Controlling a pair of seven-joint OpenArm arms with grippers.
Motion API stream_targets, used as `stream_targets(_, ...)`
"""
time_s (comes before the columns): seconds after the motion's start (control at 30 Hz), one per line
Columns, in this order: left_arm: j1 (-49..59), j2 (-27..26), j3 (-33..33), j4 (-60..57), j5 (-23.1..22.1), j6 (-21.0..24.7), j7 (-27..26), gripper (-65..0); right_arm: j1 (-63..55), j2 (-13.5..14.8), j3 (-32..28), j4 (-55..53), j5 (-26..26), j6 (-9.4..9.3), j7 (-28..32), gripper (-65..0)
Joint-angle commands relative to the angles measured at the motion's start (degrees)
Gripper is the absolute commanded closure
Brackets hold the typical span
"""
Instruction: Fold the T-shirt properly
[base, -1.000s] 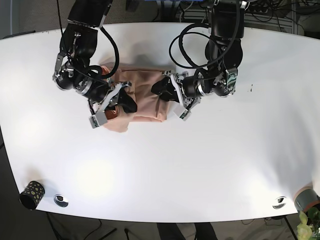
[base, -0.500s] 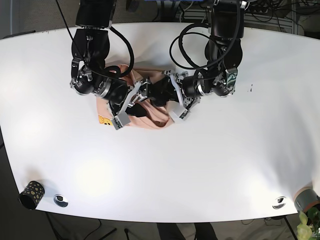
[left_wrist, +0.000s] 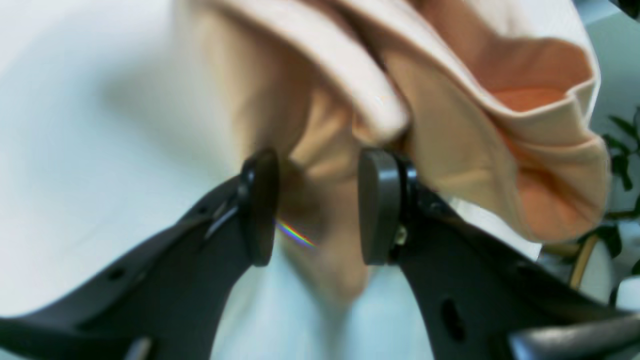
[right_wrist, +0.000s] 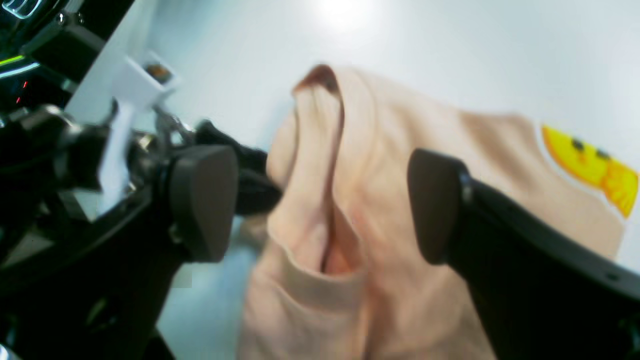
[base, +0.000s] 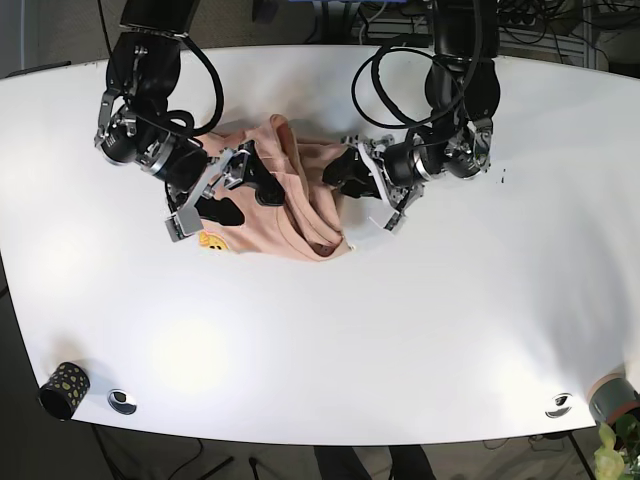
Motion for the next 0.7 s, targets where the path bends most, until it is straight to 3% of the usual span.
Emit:
stream_targets(0.0,-1.6,-2.8,-0.1,3.9,-4.2,-0.3,-2.0,-23.7,-0.5,1.2,0.0,1.4,2.4,0.68,1.2,-50.9)
stream_targets(0.27,-1.7,-13.2,-0.3,6.5,-10.3,-0.3,-2.2,-23.7,-3.6,1.4,-0.9,0.3,1.9,0.68,1.2,-50.9)
stream_targets(0.5,-1.7,-19.9,-1.8,6.6,-12.8,-0.3,-2.2,-23.7,-2.2,1.3,-13.0,-5.8,2.0,0.24,3.0,-50.9)
stream_targets(0.67,-1.8,-21.3,-2.0,8.2,-10.4,-0.3,-2.1,-23.7,0.0,0.6,-22.6,-10.7,2.0,0.15,7.4,-50.9)
